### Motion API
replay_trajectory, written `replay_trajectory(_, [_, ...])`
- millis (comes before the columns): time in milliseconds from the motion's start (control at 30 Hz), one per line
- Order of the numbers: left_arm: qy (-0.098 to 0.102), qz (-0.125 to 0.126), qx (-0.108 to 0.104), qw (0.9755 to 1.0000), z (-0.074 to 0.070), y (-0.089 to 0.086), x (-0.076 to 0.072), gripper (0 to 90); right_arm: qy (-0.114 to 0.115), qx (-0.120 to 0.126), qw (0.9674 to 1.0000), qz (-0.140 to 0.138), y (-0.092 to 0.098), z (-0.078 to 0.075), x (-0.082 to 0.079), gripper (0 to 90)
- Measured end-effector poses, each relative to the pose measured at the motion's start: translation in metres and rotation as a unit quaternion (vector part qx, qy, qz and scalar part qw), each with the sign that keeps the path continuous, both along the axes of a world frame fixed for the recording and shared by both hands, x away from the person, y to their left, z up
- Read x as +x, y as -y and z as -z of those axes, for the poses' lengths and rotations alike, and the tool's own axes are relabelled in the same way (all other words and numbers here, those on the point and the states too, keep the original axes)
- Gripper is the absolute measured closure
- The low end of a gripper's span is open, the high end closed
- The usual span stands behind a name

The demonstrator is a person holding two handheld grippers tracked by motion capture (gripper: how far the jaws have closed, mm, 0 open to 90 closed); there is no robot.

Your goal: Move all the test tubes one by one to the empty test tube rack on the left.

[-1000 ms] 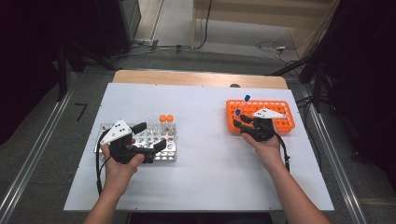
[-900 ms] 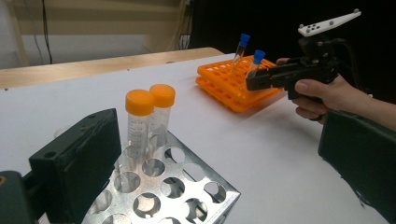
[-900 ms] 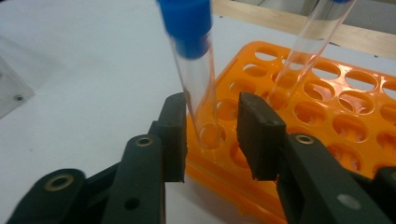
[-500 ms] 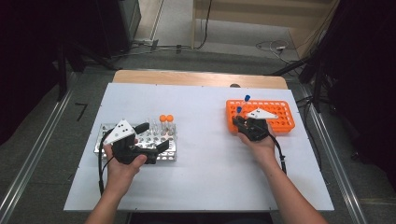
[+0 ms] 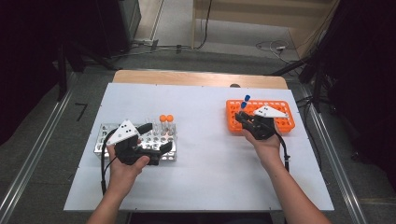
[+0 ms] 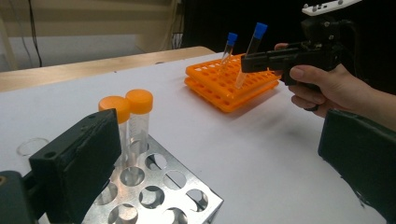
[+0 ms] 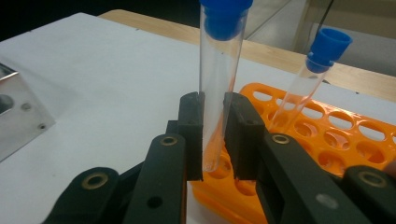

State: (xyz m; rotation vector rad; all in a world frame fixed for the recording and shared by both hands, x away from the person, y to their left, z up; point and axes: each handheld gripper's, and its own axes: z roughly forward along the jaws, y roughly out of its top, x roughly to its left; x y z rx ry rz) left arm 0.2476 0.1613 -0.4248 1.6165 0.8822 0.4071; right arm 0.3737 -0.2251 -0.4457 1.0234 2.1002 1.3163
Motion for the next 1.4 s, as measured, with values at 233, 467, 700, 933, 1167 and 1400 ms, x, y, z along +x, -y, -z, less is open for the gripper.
replay_trajectory(233, [-0.001, 0.014, 0.003, 0.9999, -0.001, 0.009, -0.001, 0.0, 0.002, 0.005, 0.9994, -0.033, 0.0, -0.011, -0.023, 75.3])
replay_trajectory(467, [0.003, 0.028, 0.006, 0.9996, -0.002, 0.019, -0.002, 0.0, -0.004, 0.009, 0.9979, -0.063, -0.005, -0.013, -0.05, 75.2])
replay_trajectory(700, [0.001, 0.038, 0.008, 0.9992, -0.003, 0.027, -0.004, 0.0, -0.012, 0.014, 0.9954, -0.094, -0.014, -0.01, -0.072, 75.2])
replay_trajectory(933, [0.003, 0.054, 0.015, 0.9984, -0.003, 0.038, -0.007, 0.6, -0.018, 0.008, 0.9919, -0.126, -0.027, -0.008, -0.088, 75.2])
replay_trajectory(1167, [0.005, 0.069, 0.013, 0.9975, -0.004, 0.048, -0.011, 4.5, -0.018, -0.002, 0.9876, -0.156, -0.044, -0.007, -0.103, 75.2])
replay_trajectory(1400, [0.007, 0.101, 0.011, 0.9948, -0.004, 0.06, -0.014, 18.2, -0.018, -0.009, 0.9827, -0.184, -0.059, -0.008, -0.115, 75.2])
